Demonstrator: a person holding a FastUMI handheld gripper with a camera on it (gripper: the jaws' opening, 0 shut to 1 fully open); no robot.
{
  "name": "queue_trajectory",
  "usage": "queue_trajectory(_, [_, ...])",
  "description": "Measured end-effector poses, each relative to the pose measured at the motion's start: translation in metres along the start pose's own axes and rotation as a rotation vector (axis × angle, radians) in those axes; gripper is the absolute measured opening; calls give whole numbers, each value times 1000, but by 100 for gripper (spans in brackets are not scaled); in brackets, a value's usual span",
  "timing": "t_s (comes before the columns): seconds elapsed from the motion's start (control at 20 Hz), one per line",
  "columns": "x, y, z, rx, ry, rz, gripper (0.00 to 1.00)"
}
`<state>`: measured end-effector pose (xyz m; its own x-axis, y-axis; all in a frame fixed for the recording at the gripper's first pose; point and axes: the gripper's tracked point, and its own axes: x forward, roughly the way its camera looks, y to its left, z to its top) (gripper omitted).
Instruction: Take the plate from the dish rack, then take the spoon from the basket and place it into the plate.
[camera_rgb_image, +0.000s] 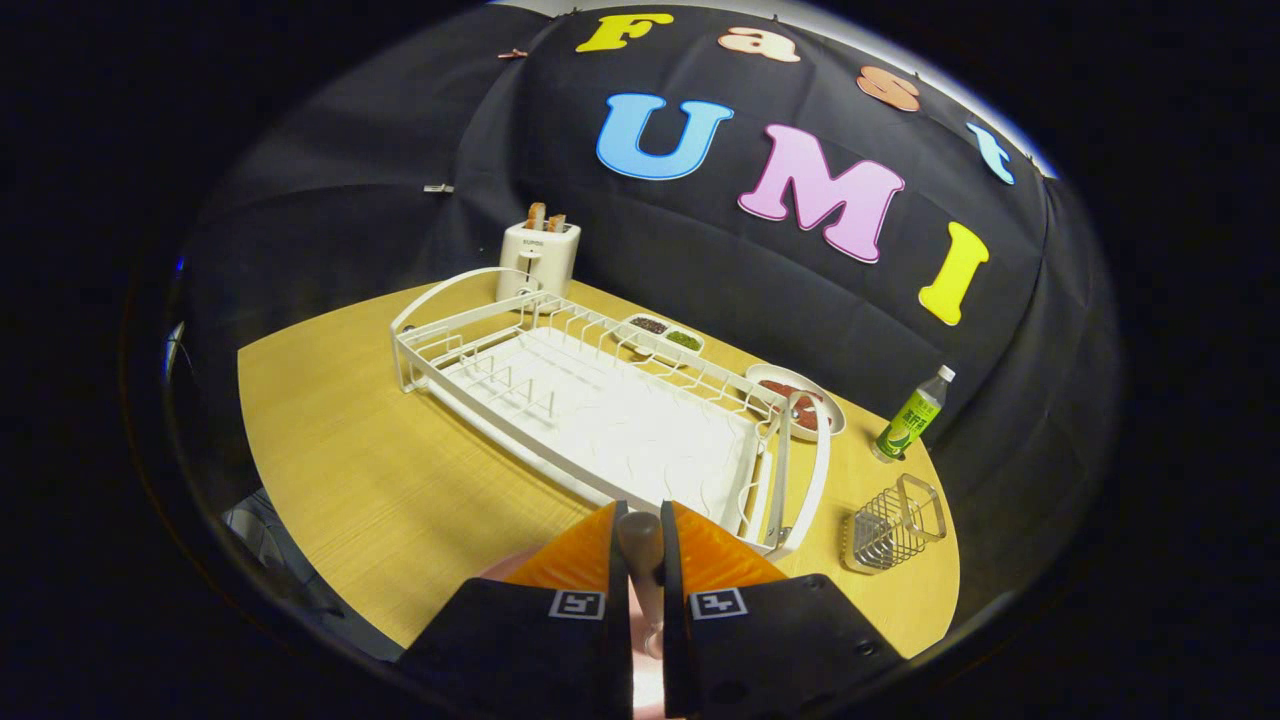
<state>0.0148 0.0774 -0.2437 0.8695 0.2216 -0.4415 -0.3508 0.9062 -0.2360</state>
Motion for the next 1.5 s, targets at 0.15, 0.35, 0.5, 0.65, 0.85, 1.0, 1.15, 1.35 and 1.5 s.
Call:
queue_trajectory(0.15, [-3,21,-8,9,39,59,21])
queue_trajectory(0.35, [-10,51,-6,57,64,155,76])
queue_trajectory(0.5, [-30,34,21,54,-21,111,98])
queue_trajectory(0.65, [-44,18,42,105,-62,77,98])
queue_trajectory(0.85, [-77,-22,101,171,-202,-2,98])
queue_trajectory(1.0, [-108,-62,148,200,-314,-84,98])
queue_trajectory(1.15, [-144,-112,181,240,-406,-215,97])
queue_trajectory(1.35, [-171,-159,193,306,-442,-326,97])
queue_trajectory(1.5, [-180,-184,184,342,-422,-379,97])
